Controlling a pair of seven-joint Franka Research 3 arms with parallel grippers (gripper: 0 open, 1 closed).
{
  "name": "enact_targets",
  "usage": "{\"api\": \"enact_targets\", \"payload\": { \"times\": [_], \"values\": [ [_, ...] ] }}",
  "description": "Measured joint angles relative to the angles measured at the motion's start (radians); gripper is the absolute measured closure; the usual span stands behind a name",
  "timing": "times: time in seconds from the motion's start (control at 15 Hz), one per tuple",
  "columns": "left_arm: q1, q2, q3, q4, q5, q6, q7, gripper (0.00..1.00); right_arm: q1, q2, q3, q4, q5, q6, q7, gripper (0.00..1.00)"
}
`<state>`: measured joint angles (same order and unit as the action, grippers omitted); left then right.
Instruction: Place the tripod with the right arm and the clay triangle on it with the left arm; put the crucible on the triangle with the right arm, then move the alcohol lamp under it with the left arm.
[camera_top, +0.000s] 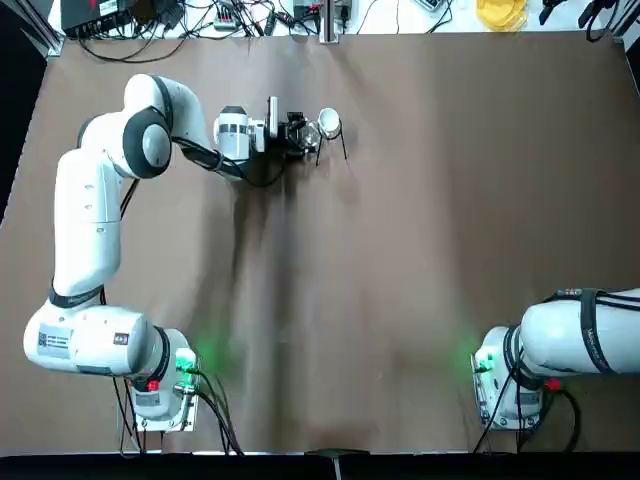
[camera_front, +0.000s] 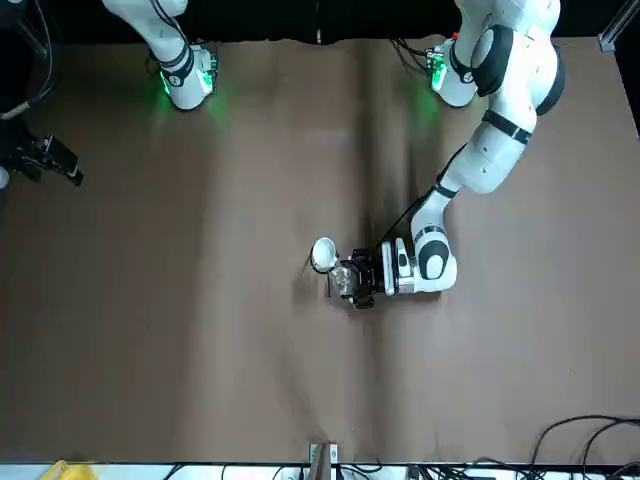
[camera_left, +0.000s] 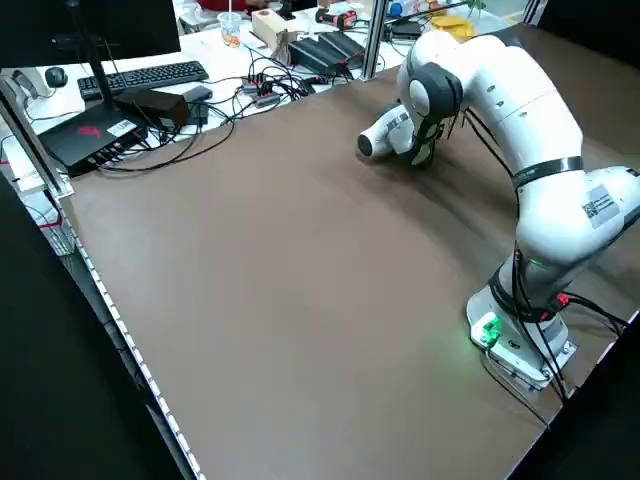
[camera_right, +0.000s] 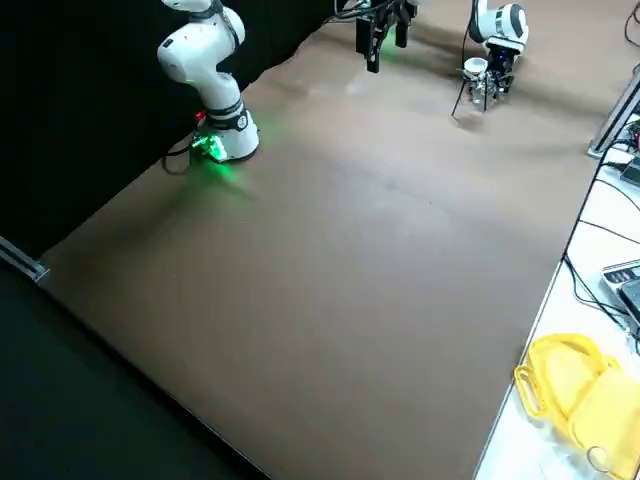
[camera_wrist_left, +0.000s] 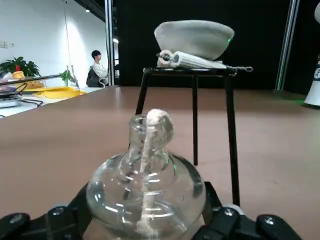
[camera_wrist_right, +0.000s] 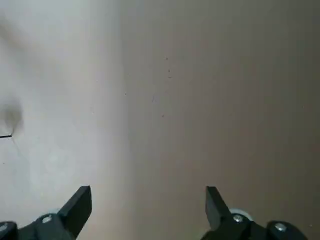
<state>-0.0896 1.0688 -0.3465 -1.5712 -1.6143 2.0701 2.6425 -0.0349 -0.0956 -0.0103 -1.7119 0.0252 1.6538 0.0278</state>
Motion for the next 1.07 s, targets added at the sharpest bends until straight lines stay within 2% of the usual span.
{"api": "enact_targets", "payload": {
  "times": [0.93,1.0,1.07],
  "values": [
    [0.011,-0.007,-0.003,-0.025,0.009,-0.006,0.009,0.13,0.000,0.000,0.002,0.000,0.000,0.000,0.000,0.00],
    [0.010,-0.007,-0.003,-0.025,0.009,-0.007,0.019,0.11,0.000,0.000,0.002,0.000,0.000,0.000,0.000,0.00],
    [0.009,-0.007,-0.004,-0.026,0.009,-0.008,0.031,0.01,0.000,0.000,0.002,0.000,0.000,0.000,0.000,0.00]
  ]
}}
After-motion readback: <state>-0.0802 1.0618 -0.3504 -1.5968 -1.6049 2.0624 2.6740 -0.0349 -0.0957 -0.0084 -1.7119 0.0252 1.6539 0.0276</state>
